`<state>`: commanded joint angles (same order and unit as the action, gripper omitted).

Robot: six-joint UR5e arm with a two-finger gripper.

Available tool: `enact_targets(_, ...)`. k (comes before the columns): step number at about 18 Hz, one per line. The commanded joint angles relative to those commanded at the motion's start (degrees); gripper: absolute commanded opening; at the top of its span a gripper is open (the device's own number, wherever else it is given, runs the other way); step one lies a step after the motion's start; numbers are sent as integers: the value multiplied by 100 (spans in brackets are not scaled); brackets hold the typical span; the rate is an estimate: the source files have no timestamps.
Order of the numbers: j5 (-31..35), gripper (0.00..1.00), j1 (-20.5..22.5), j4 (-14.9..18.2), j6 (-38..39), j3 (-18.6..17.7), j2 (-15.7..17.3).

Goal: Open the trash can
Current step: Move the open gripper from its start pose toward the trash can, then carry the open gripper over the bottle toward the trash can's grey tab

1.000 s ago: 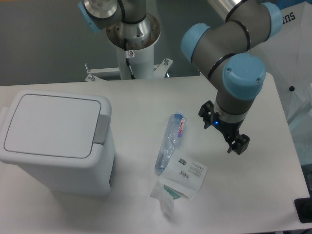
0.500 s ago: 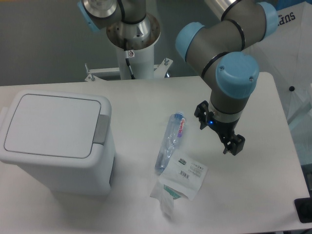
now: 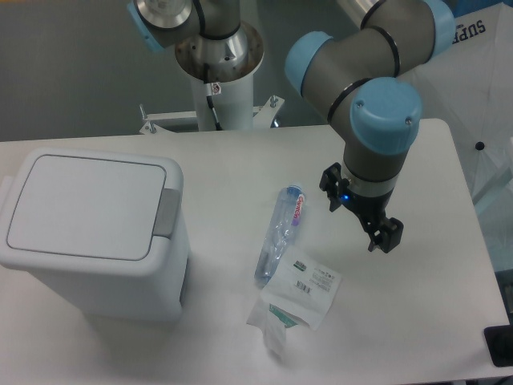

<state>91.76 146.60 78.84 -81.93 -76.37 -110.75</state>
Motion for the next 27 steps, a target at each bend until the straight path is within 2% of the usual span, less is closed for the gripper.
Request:
enact_targets(3, -17, 100, -70, -17, 886, -220, 132)
enact_targets(5, 35, 100, -263, -35, 1424, -264, 124)
enact_targets(9, -18, 100, -352, -26, 2005, -589, 308)
enact_targets(13, -166, 100, -334, -17, 2146, -853, 581)
enact_targets(17, -465, 100, -246, 0, 2549, -731, 704)
enact_targets(21, -624, 100, -246, 307, 3016, -459, 748)
enact_targets(24, -1036, 100, -255, 815, 3333, 59, 704)
enact_targets(26, -1072, 100, -246, 1316, 3351, 463, 634)
enact_targets(27, -1098, 100, -246, 1440, 3351, 552, 590)
